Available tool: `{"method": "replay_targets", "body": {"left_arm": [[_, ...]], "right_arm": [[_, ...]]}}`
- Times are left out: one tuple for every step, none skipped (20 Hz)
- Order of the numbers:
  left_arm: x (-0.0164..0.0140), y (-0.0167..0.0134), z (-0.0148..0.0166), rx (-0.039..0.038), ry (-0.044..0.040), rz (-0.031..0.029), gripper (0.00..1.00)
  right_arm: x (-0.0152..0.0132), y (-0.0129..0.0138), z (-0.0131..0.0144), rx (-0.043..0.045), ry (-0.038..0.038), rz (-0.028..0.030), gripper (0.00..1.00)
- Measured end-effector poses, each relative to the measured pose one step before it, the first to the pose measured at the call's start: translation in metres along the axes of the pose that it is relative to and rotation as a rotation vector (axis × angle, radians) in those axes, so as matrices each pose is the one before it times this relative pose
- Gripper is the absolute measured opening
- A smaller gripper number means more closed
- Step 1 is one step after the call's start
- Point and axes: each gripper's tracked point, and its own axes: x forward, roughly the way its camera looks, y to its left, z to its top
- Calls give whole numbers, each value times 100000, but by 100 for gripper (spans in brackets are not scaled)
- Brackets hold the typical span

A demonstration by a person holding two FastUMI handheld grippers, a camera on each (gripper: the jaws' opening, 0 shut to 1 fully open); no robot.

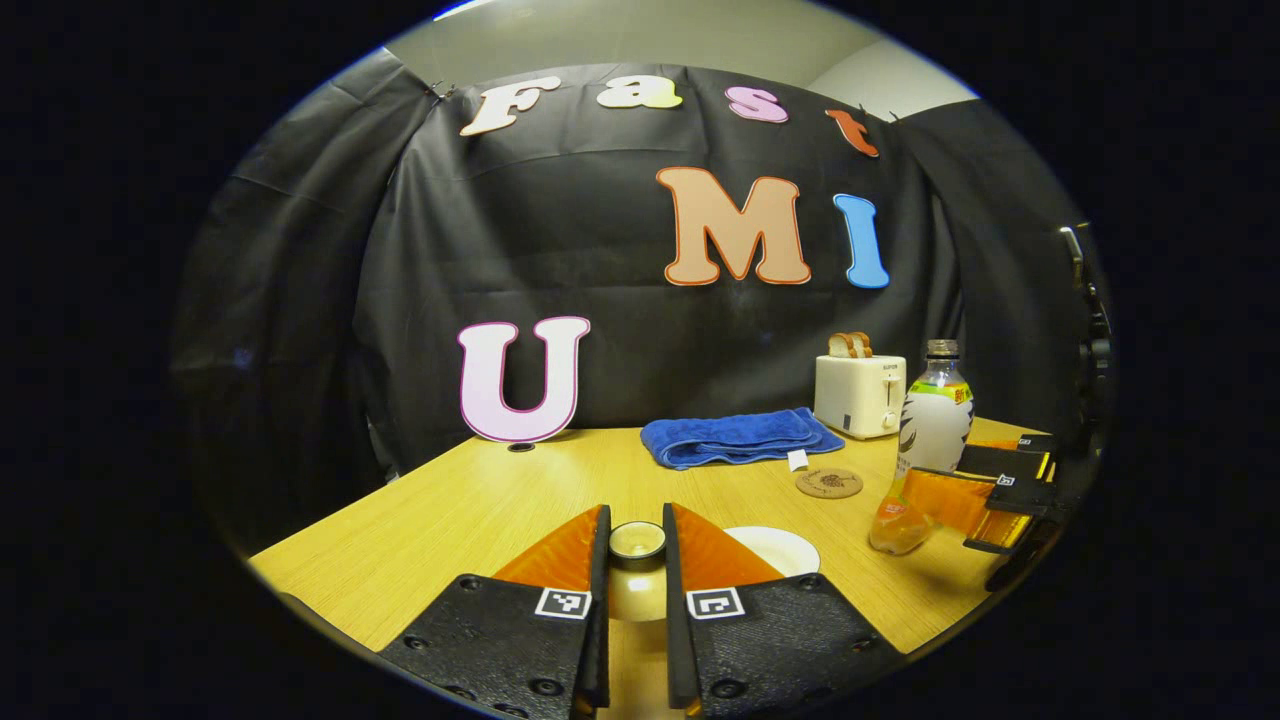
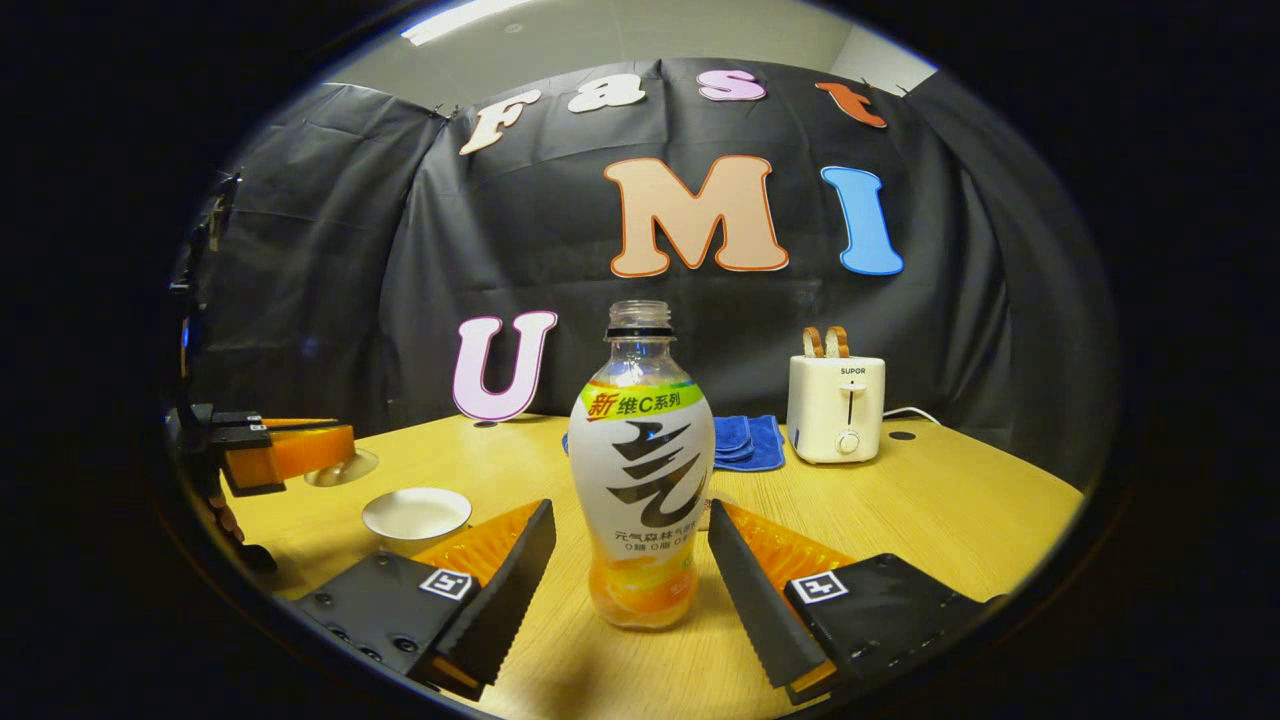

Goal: Open the teacup lid with one hand, grasp the water bottle and pour water into the teacup with the other hand; after pouring, place the water bottle on the coaster and then close the teacup lid.

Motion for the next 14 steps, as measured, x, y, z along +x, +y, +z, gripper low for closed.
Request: {"method": "replay_targets", "body": {"left_arm": [[-67, 252, 80, -350, -10, 302, 20], [-7, 168, -19, -241, -218, 187, 20], [-108, 149, 88, -98, -72, 238, 20], [-108, 201, -119, 1, -34, 186, 20], [-57, 98, -76, 67, 91, 199, 20], [-34, 154, -93, 26, 92, 159, 20], [1, 62, 19, -32, 112, 60, 20], [-60, 35, -126, -120, 144, 39, 20], [-61, 91, 48, -45, 175, -35, 20], [-26, 76, -48, -270, 67, -21, 20], [-29, 131, 29, -215, 52, 119, 20], [4, 214, 133, -182, -74, 231, 20], [-5, 132, 85, -82, -49, 307, 20], [-75, 147, 87, -182, -146, 160, 20]], "right_arm": [[144, -79, -212, 49, 754, -574, 94], [98, 128, -73, -53, 832, 96, 94], [380, -42, -173, -13, 610, -324, 89], [112, -16, 33, 109, 575, -437, 85], [167, -18, -129, -8, 868, -49, 81], [-13, -12, -151, -72, 821, -30, 77], [72, -71, 77, -466, -390, -217, 71], [149, -103, -19, -733, 343, -397, 71], [-103, 50, 205, -947, -211, -128, 63], [205, -67, -9, -2010, 899, 15, 62], [160, -206, -11, -1569, 582, -39, 62], [117, -212, 59, -1589, 1034, -321, 62], [65, -243, 216, -1616, 490, -324, 63], [102, -246, 220, -2177, 102, -285, 62]]}}
